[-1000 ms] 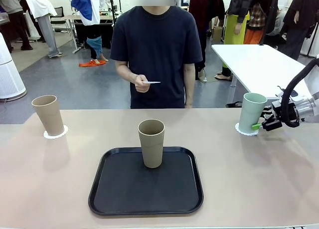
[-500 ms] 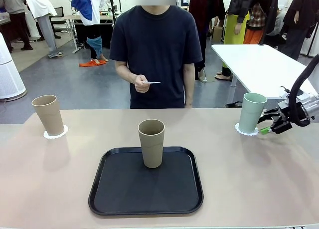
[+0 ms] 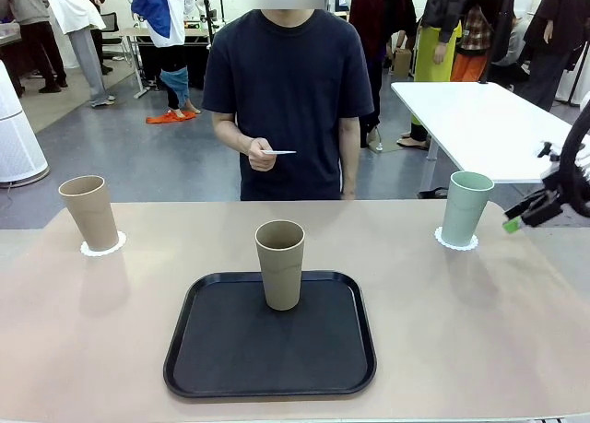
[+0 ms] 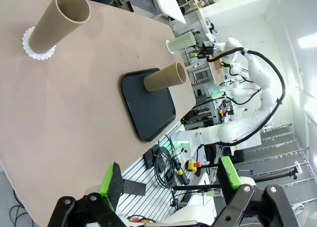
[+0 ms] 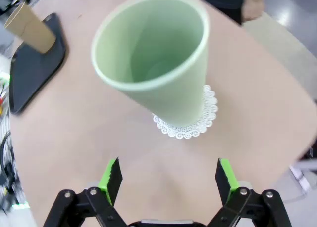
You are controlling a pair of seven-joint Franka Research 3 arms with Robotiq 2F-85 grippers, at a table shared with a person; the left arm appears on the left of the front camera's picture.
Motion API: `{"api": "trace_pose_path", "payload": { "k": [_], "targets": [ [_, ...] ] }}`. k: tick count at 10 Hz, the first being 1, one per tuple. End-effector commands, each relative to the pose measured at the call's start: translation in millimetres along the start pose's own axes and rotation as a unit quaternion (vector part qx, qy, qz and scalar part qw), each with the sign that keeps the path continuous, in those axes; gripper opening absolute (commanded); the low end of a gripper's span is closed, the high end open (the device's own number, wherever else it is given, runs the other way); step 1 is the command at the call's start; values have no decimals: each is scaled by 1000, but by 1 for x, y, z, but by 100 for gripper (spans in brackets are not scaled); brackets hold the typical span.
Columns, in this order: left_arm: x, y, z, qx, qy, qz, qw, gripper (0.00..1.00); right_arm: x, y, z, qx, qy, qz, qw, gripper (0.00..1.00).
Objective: Place coasters on the table and set cups on them.
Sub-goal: Take one Reusable plastic cup from the Flat Tray and place it on a coaster set by the human.
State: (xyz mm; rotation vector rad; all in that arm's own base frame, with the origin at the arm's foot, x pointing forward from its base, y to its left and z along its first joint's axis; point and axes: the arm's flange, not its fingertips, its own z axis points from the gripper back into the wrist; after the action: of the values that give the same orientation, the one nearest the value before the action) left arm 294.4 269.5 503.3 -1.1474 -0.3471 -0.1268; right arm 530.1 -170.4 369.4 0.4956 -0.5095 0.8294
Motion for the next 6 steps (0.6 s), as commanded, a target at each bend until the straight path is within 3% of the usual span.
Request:
{"api": "trace_pose_path", "payload": {
  "k": [1, 3, 6],
  "targets": [
    [0, -3, 2, -5, -6, 4, 1000, 100, 35, 54, 43, -68, 65, -101, 990, 100],
    [0, -3, 2, -5, -6, 4, 1000, 100, 71, 96, 85, -121, 118, -166, 972, 100],
    [0, -3, 2, -5, -6, 4, 1000, 100, 116, 150, 145, -152, 186, -224, 945, 100]
  ]
}}
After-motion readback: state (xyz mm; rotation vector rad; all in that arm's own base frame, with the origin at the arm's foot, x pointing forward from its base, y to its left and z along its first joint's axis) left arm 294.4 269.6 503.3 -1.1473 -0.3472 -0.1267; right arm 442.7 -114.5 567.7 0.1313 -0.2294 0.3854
